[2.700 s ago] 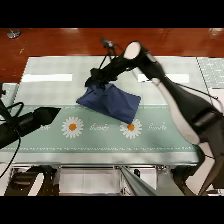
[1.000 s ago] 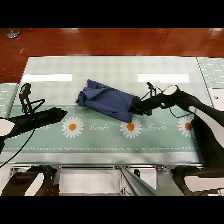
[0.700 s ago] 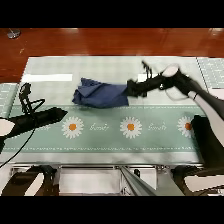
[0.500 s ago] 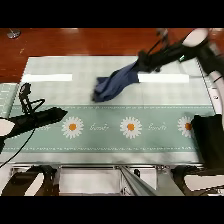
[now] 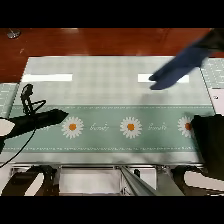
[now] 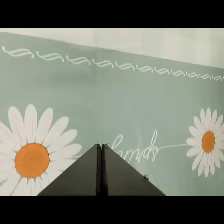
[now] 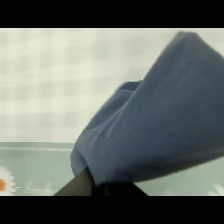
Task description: Fold the shirts.
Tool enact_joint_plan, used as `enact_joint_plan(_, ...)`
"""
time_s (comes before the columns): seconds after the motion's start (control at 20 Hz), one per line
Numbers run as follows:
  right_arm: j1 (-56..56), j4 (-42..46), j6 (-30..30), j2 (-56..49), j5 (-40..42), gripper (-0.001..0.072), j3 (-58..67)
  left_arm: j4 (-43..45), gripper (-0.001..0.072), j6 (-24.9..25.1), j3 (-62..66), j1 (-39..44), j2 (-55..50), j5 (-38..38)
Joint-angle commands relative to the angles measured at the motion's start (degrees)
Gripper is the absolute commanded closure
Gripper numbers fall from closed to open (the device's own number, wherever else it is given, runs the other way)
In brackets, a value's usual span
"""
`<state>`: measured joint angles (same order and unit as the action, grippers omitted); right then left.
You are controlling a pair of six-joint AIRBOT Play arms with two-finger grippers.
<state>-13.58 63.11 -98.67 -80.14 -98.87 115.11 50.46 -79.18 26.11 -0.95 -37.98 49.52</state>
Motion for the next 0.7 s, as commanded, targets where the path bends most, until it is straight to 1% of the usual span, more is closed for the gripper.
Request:
enact_joint_plan(0.0,-8.8,7.0,1.8,8.8,-7.5,0.0694,-4.6,-2.9,0.0679,0.5,0.0,0.0,0.0,-6.2)
enact_joint_plan(0.1,-13.1,14.0,2.8,15.5,-7.5,0.0694,-12.6,-4.2,0.068,0.6,0.0,0.0,0.0,-9.6)
enact_joint_plan(0.3,-26.4,28.6,6.3,30.0,-7.5,0.0694,-31.7,-4.2,0.0679,1.6,0.0,0.0,0.0,-9.9)
enact_joint_plan(0.4,-34.3,34.9,6.3,35.6,-7.5,0.0694,-39.6,-4.2,0.0679,1.7,0.0,0.0,0.0,-10.1)
enact_joint_plan(0.5,-42.0,36.8,5.5,40.2,-7.5,0.0694,-47.2,-4.2,0.068,2.7,0.0,0.0,0.0,-9.9)
enact_joint_plan(0.6,-47.0,39.4,4.3,42.8,-7.5,0.0693,-54.2,-4.2,0.0679,3.1,0.0,0.0,0.0,-9.8)
enact_joint_plan(0.65,-47.7,41.0,2.2,42.9,-7.5,0.0609,-56.5,-4.2,0.0679,3.2,0.0,0.0,0.0,-9.6)
